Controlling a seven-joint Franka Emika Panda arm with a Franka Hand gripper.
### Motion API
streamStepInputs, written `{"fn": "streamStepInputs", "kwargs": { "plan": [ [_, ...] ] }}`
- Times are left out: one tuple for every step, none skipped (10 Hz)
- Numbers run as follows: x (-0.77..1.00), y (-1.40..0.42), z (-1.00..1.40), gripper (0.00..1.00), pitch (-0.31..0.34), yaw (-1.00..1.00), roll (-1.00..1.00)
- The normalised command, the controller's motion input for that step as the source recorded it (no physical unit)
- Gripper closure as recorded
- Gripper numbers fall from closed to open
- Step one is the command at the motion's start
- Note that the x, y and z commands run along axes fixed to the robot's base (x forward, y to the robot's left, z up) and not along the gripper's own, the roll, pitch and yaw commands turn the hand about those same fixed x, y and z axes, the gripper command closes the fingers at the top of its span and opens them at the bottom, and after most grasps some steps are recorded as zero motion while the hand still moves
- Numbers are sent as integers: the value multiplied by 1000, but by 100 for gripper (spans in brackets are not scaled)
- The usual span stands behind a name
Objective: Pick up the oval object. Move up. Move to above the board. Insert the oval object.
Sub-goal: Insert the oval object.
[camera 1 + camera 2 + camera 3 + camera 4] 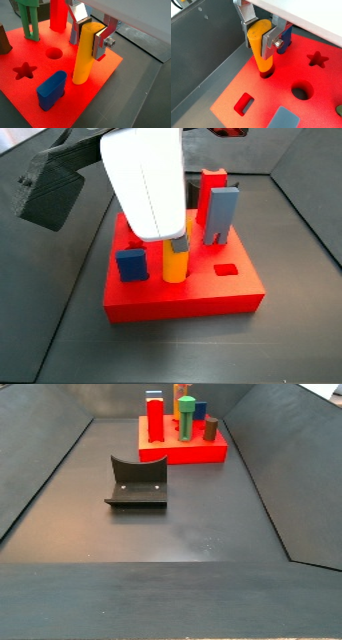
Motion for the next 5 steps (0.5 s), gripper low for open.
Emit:
{"fn": "streamStepInputs", "kwargs": {
  "plan": [
    [-91,-163,-26,100,-69,-54,136],
    [51,-140,-54,100,0,0,409],
    [140,-43,-69,100,56,89,500],
    [177,-17,-57,100,27,151,500],
    [189,0,-37,100,0,54,371]
  ]
}}
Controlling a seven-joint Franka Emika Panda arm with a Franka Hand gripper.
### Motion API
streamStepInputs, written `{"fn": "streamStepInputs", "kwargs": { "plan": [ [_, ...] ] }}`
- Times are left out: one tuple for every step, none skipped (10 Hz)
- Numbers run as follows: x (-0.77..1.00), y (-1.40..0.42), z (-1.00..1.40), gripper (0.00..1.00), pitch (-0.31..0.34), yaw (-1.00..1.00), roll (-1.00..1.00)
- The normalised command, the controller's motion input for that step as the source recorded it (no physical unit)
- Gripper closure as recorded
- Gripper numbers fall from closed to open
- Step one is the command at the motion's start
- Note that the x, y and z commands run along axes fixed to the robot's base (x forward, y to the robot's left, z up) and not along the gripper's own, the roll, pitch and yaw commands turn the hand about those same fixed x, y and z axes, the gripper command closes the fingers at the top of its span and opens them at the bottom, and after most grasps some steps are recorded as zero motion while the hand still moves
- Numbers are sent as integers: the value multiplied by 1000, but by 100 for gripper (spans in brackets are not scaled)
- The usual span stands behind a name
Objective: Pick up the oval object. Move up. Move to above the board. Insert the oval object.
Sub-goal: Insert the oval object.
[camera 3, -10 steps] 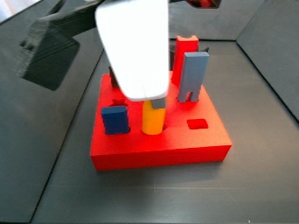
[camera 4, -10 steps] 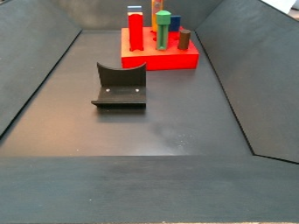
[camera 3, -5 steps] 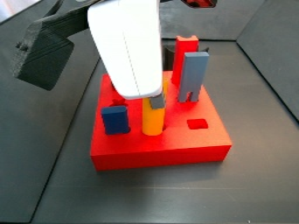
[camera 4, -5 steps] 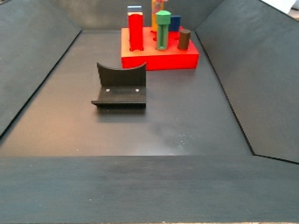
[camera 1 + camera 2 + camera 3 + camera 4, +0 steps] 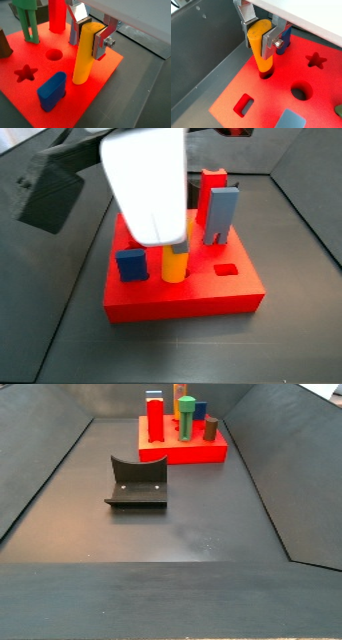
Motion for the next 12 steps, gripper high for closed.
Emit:
{"fn": "streamStepInputs", "kwargs": {
  "plan": [
    [0,-43,-77,100,-83,0,214],
    [-3,0,-157,100,-180,0,107],
    [0,0,-191,100,-236,0,127],
    [0,0,-217,100,-260,37,189],
    [0,23,-266,100,-237,131,256],
    [0,77,-351,100,-227,206,280],
    [0,34,-391,100,-247,183,233],
    [0,0,-454,100,-307,123,176],
    [0,0,-454,100,-340,54,150],
    [69,-23,-423,100,-353,0,147],
    [97,-54,-411,100,-354,0,149],
    [77,-11,-446,100,-343,0,133]
  ]
}}
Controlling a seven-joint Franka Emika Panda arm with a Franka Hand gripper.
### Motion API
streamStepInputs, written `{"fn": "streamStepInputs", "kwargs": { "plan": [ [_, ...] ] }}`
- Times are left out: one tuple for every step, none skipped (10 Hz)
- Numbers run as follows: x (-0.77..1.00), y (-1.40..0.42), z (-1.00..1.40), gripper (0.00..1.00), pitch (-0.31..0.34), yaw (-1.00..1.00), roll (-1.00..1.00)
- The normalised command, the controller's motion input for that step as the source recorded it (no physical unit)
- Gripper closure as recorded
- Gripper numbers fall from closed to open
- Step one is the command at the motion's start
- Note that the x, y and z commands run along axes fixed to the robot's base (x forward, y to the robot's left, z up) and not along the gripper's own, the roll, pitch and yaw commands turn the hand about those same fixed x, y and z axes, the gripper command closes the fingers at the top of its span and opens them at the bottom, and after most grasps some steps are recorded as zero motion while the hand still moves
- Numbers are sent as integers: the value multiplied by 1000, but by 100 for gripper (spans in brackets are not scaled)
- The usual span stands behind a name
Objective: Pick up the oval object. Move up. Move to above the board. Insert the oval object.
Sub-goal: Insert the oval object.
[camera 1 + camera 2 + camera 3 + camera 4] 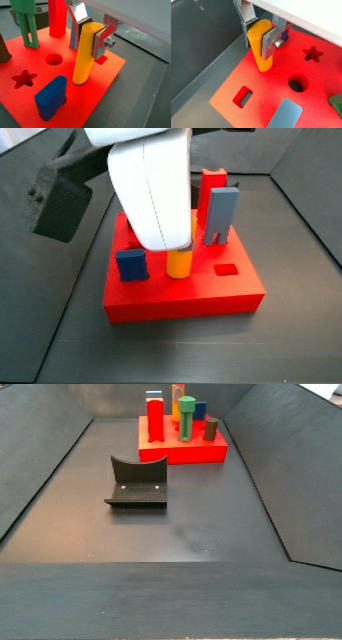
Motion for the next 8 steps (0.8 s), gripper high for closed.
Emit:
{"fn": "streamStepInputs", "kwargs": {
  "plan": [
    [0,0,-483,100,-299,0,123],
    [0,0,-440,100,-214,0,119],
    [-17,-46,-466,100,-171,3,186],
    [-63,-77,-494,100,-170,57,244],
    [-137,-77,-469,100,-197,160,241],
    [-109,-91,-500,100,-211,294,224],
    [-157,-54,-603,100,-244,326,179],
    [-211,-37,-654,100,-163,343,214]
  ]
}}
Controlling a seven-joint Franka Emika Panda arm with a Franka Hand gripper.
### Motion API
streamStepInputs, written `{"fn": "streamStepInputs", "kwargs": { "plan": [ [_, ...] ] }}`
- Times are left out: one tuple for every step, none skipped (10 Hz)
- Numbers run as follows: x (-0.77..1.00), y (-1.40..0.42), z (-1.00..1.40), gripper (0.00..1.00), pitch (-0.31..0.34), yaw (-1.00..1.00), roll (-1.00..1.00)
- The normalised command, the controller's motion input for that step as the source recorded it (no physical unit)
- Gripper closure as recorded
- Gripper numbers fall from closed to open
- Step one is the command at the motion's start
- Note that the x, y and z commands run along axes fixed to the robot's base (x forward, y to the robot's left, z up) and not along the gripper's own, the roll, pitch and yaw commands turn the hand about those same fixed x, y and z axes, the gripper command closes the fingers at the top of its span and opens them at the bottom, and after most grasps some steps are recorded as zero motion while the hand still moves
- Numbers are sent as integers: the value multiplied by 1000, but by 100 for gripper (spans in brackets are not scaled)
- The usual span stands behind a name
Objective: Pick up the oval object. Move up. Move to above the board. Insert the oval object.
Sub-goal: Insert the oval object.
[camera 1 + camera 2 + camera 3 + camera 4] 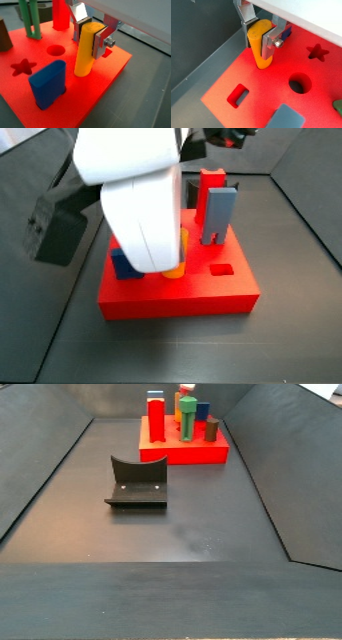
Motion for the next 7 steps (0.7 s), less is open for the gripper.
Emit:
{"fn": "streamStepInputs", "kwargs": {
  "plan": [
    [-26,-37,-323,100,73,469,383],
    [0,-23,-77,100,237,417,459],
    [189,0,0,100,434,69,373],
    [320,0,0,100,471,0,274],
    [57,103,-117,100,36,-166,0],
    [0,86,-34,100,-51,-40,-46],
    [0,0,0,100,0,0,0]
  ]
}}
